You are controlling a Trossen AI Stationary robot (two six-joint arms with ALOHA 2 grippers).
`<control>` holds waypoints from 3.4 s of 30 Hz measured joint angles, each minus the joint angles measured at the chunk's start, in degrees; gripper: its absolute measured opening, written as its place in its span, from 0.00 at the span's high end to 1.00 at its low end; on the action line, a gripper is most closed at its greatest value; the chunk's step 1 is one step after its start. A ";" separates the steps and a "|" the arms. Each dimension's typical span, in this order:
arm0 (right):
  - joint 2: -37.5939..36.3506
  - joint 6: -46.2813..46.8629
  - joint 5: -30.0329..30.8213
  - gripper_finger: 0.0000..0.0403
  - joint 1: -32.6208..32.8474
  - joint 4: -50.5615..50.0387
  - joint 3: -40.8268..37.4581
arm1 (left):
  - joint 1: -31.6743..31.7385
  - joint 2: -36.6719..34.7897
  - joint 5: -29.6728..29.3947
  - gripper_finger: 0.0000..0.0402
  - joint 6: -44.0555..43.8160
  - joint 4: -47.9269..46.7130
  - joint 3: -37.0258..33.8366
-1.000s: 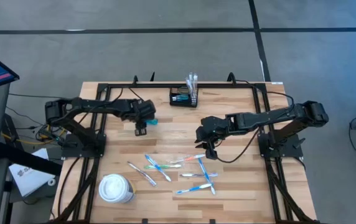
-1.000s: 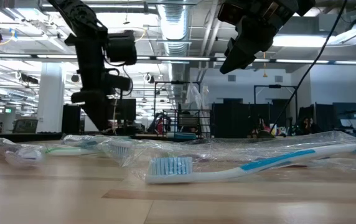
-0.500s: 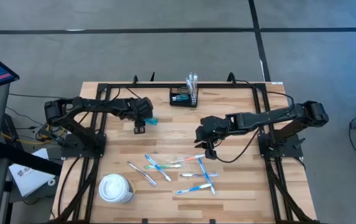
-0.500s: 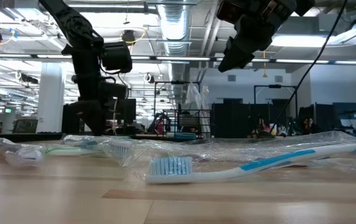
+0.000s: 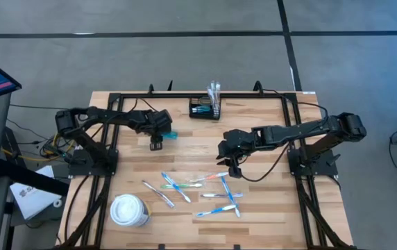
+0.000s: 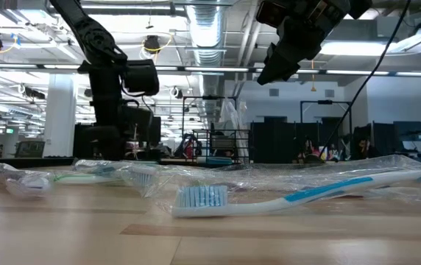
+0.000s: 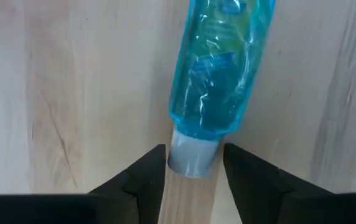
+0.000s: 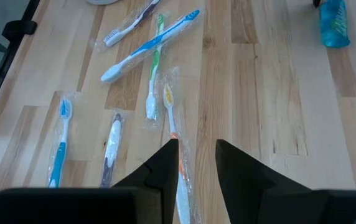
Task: Pick & Place toothbrushing station
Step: Put the blue mouthwash into the mesh organizer
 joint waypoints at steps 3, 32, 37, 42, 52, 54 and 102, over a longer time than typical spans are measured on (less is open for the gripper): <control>0.02 -0.01 -0.02 0.76 0.00 0.00 0.00 | -0.17 -2.14 0.09 0.67 0.00 0.00 -0.26; 6.77 -3.77 0.13 0.76 -0.01 8.54 0.07 | -7.24 -4.79 11.42 0.81 -5.13 -0.26 -0.05; 11.51 -6.07 0.95 0.76 -0.11 9.72 1.79 | -8.53 -5.95 14.86 0.81 -7.85 -0.61 0.13; 14.33 -6.86 4.77 0.76 -0.11 10.41 3.58 | -8.96 -10.22 20.05 0.81 -9.86 -0.96 0.15; 14.90 -11.90 9.29 0.76 0.04 15.89 5.33 | -9.03 -19.30 32.75 0.81 -15.67 -0.58 0.17; 14.62 -13.00 9.27 0.76 0.07 18.36 5.39 | -9.28 -20.50 33.93 0.81 -16.56 -0.15 0.17; 15.02 -29.63 7.50 0.50 2.69 33.52 5.33 | -13.53 -21.77 45.11 0.80 -23.12 5.46 0.17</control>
